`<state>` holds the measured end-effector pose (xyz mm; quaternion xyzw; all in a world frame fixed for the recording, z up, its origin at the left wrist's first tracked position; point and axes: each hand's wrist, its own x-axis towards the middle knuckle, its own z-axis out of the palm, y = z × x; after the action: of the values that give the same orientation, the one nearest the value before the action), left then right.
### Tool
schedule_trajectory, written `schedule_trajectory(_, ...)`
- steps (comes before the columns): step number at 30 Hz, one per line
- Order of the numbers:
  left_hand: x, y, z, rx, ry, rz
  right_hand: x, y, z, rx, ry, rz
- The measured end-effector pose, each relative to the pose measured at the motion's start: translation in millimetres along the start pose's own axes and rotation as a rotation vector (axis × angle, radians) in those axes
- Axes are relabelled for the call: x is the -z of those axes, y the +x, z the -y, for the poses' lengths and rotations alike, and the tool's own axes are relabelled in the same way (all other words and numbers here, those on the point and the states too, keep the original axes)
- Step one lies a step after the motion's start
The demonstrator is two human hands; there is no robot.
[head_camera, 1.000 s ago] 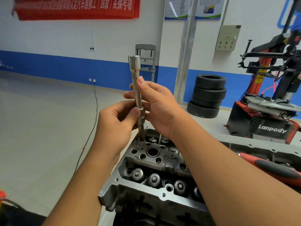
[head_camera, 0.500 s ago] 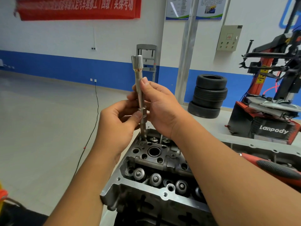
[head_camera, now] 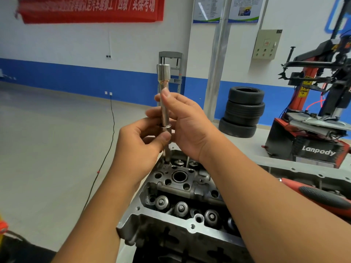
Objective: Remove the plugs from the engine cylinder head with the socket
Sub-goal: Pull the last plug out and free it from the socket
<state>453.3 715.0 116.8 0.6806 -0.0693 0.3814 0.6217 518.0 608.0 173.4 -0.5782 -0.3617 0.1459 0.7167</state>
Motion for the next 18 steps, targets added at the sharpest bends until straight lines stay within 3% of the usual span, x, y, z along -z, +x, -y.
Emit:
schedule_trajectory(4, 1.2, 0.0, -0.1, -0.036, 0.012, -0.028, 2.1, -0.1, -3.3, 0.033, 0.055, 0.012)
schedule_trajectory(9, -1.4, 0.4, 0.8, 0.033, 0.016, 0.086, 1.6, -0.7, -1.1, -0.01, 0.012, -0.004)
schedule_trajectory(18, 0.9, -0.8, -0.8, -0.021, 0.012, 0.01, 4.0, 0.5, -4.7, 0.037, 0.021, -0.007)
